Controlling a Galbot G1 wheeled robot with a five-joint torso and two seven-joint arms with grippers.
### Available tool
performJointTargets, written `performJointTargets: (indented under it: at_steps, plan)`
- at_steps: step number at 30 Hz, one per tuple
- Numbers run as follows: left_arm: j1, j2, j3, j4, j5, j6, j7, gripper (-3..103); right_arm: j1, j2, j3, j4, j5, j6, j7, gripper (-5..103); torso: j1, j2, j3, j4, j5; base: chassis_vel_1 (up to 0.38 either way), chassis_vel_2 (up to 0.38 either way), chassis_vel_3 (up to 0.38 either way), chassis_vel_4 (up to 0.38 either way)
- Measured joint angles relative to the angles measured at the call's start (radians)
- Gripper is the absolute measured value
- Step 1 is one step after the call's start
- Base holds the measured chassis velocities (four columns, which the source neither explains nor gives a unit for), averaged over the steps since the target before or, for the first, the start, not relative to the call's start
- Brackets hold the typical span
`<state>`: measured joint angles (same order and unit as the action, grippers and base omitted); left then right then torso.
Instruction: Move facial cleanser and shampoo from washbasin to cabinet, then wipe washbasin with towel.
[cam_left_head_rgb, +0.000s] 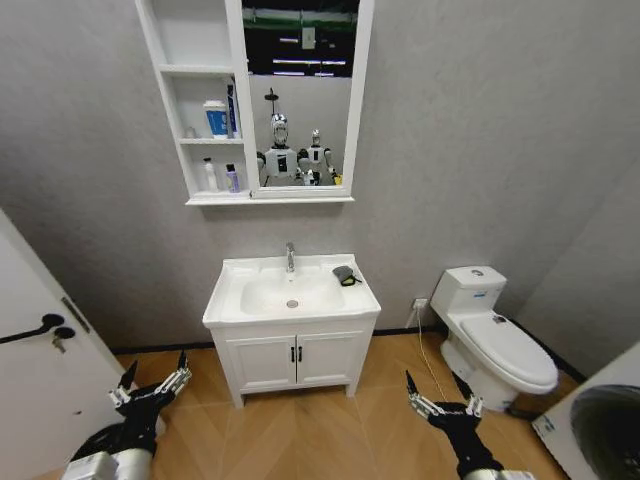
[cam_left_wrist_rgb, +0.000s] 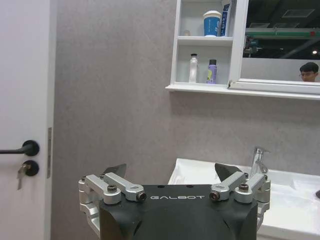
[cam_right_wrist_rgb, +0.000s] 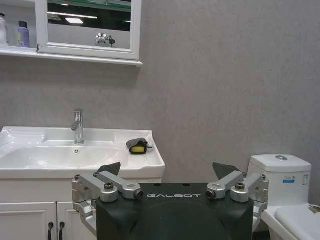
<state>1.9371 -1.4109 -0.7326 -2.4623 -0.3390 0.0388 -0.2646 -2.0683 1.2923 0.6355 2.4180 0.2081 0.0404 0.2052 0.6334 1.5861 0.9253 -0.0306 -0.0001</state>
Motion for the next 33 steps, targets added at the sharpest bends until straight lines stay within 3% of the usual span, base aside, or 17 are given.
performJointTargets:
  at_steps: [2,6,8,10,13,17,33]
  plan:
    - [0.0,-0.001,0.001,0.001,0.001,0.0,0.0,97,0.0,0.0,0.0,0.0,0.0,0.0,0.0,100,-0.001,0.0,0.0,0.0001,-0.0014,0.357,-0.37,-0.37,0.357]
    - [-0.001,-0.001,-0.001,0.003,0.001,-0.001,0.0,97,0.0,0.0,0.0,0.0,0.0,0.0,0.0,100,0.0,0.0,0.0,0.0,0.0001,0.356,-0.351,-0.362,0.346]
    - [-0.001,-0.001,-0.003,0.004,0.0,-0.001,0.0,97,0.0,0.0,0.0,0.0,0.0,0.0,0.0,100,-0.001,0.0,0.0,0.0001,-0.0017,0.357,-0.347,-0.341,0.324]
    - [-0.001,0.0,-0.007,0.003,-0.003,-0.007,0.0,97,0.0,0.0,0.0,0.0,0.0,0.0,0.0,100,-0.001,0.001,-0.001,0.0001,0.0,0.267,-0.28,-0.258,0.307]
    - [-0.001,0.002,-0.012,0.002,-0.003,-0.023,-0.001,98,0.0,0.0,0.0,0.0,0.0,0.0,0.0,100,-0.001,0.001,-0.001,0.0,-0.0008,0.2,-0.223,-0.241,0.227]
    - [-0.002,0.002,-0.027,0.008,0.007,-0.072,-0.009,100,0.0,0.0,0.0,0.0,0.0,0.0,0.0,100,-0.001,0.0,0.0,0.0,-0.0005,0.081,-0.006,-0.061,0.086]
    - [-0.011,-0.002,-0.048,0.013,-0.032,-0.062,-0.053,100,0.0,0.0,0.0,0.0,0.0,0.0,0.0,100,0.0,0.0,0.0,0.0001,-0.0006,-0.012,0.021,0.036,-0.012]
